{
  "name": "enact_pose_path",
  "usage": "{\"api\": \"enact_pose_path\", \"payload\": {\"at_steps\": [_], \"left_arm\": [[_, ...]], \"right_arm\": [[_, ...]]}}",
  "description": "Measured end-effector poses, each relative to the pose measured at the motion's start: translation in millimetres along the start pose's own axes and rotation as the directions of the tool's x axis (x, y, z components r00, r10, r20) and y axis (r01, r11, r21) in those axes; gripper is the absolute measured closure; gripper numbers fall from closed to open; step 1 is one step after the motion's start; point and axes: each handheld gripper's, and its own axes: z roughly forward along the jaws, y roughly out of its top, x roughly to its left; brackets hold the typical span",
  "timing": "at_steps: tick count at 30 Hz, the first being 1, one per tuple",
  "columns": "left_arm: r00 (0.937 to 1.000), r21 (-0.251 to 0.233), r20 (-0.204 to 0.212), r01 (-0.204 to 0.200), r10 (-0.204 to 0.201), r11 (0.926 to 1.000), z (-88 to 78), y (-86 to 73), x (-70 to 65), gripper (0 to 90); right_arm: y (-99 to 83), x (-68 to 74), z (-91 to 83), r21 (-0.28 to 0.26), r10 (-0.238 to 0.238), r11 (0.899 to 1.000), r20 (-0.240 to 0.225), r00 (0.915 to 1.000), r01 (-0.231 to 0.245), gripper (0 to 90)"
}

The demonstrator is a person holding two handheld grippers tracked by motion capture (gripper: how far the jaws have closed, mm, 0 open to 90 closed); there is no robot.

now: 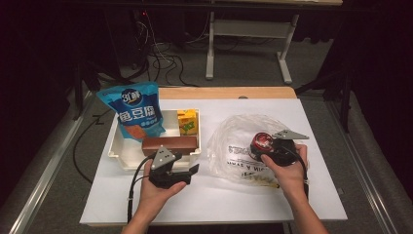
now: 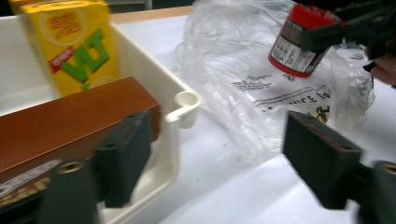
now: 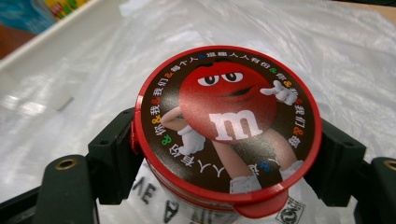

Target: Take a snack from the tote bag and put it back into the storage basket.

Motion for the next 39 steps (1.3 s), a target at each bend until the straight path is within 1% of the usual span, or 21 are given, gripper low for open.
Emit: {"api": "enact_pose_path", "payload": {"at_steps": [2, 3, 5, 6, 8, 10, 11, 13, 15, 19, 21, 22, 24, 25, 28, 31, 33, 34, 36, 38, 39], "left_arm": [[0.9999, -0.002, 0.01, -0.003, 0.003, 1.0, 4.3, 2.0, -7.1, 14.1], [0.9996, -0.001, 0.027, -0.001, 0.001, 1.0, 7.2, 2.6, -10.9, 12.1], [0.9987, 0.002, 0.05, -0.009, 0.009, 1.0, 12.6, 4.0, -18.2, 8.5], [0.9986, 0.006, 0.051, -0.013, 0.013, 0.9999, 15.4, 4.6, -21.6, 6.4], [0.9973, 0.007, 0.073, -0.013, 0.012, 0.9999, 20.3, 5.9, -27.4, 4.9], [0.9966, 0.005, 0.08, -0.019, 0.018, 0.9998, 25.3, 7.4, -33.6, 3.3], [0.9956, 0.007, 0.091, -0.024, 0.023, 0.9997, 28.0, 8.2, -36.5, 3.1], [0.9951, 0.005, 0.088, -0.045, 0.044, 0.999, 33.2, 9.5, -43.1, 2.0], [0.9925, 0.006, 0.11, -0.053, 0.052, 0.9986, 37.8, 11.0, -49.4, 0.5], [0.9881, -0.005, 0.129, -0.084, 0.083, 0.9965, 47.4, 13.8, -63.0, 0.2], [0.9849, -0.009, 0.15, -0.085, 0.086, 0.9963, 53.1, 14.1, -68.7, 0.2], [0.9848, -0.012, 0.148, -0.091, 0.092, 0.9958, 55.9, 13.9, -71.7, 0.2], [0.9813, -0.01, 0.169, -0.091, 0.092, 0.9958, 62.0, 13.4, -76.0, 0.2], [0.9809, -0.01, 0.17, -0.095, 0.095, 0.9954, 65.0, 13.1, -78.0, 0.3], [0.9805, -0.005, 0.173, -0.095, 0.094, 0.9955, 73.8, 12.5, -81.7, 0.7], [0.9806, -0.016, 0.17, -0.095, 0.097, 0.9953, 80.5, 12.9, -84.2, 2.6], [0.9793, -0.01, 0.182, -0.089, 0.089, 0.996, 84.3, 12.9, -85.9, 4.0], [0.9784, -0.02, 0.174, -0.11, 0.112, 0.9937, 86.2, 13.8, -85.2, 4.7], [0.9776, -0.027, 0.172, -0.118, 0.121, 0.9926, 90.0, 14.4, -86.7, 7.1], [0.9752, -0.036, 0.174, -0.133, 0.137, 0.9905, 92.3, 15.1, -89.5, 10.0], [0.974, -0.038, 0.175, -0.14, 0.144, 0.9894, 93.7, 15.5, -91.0, 11.5]], "right_arm": [[3.5, 2.9, -4.9, -0.007, 0.011, 1.0, -0.016, 0.9998, -0.011, 23.8], [5.0, 4.8, -7.1, -0.009, 0.015, 1.0, -0.02, 0.9997, -0.016, 23.8], [7.5, 9.2, -10.9, -0.008, 0.012, 1.0, -0.025, 0.9996, -0.012, 23.8], [8.4, 11.1, -12.3, -0.009, 0.008, 1.0, -0.028, 0.9996, -0.008, 23.8], [9.9, 14.8, -15.1, -0.01, 0.008, 1.0, -0.039, 0.9992, -0.008, 23.8], [10.7, 18.2, -17.2, -0.011, 0.006, 1.0, -0.049, 0.9988, -0.006, 23.7], [11.1, 19.9, -17.8, -0.009, 0.006, 1.0, -0.052, 0.9986, -0.006, 23.8], [11.0, 22.2, -18.7, -0.006, -0.002, 1.0, -0.059, 0.9983, 0.001, 23.8], [11.0, 24.5, -19.6, 0.001, 0.001, 1.0, -0.063, 0.998, -0.001, 23.8], [12.0, 29.4, -22.9, 0.002, 0.01, 1.0, -0.082, 0.9966, -0.01, 23.8], [12.9, 33.1, -25.2, 0.01, 0.019, 1.0, -0.094, 0.9954, -0.019, 23.8], [13.1, 35.1, -26.2, 0.014, 0.02, 1.0, -0.097, 0.9951, -0.019, 23.8], [13.4, 38.8, -28.5, 0.016, 0.014, 1.0, -0.105, 0.9943, -0.013, 23.8], [13.6, 40.9, -29.4, 0.015, 0.007, 1.0, -0.11, 0.9939, -0.006, 23.8], [13.9, 46.9, -32.1, 0.013, -0.006, 1.0, -0.114, 0.9934, 0.008, 23.8], [13.2, 51.6, -32.8, 0.015, -0.019, 1.0, -0.114, 0.9933, 0.02, 23.8], [12.2, 53.8, -32.7, 0.018, -0.022, 1.0, -0.12, 0.9926, 0.024, 23.8], [11.6, 55.0, -32.6, 0.019, -0.02, 1.0, -0.121, 0.9925, 0.022, 23.8], [10.4, 57.5, -32.8, 0.02, -0.027, 0.999, -0.116, 0.9928, 0.03, 23.8], [9.2, 60.6, -33.6, 0.024, -0.044, 0.999, -0.094, 0.9946, 0.046, 23.8], [8.7, 61.2, -34.1, 0.025, -0.049, 0.998, -0.096, 0.9942, 0.051, 23.8]]}}
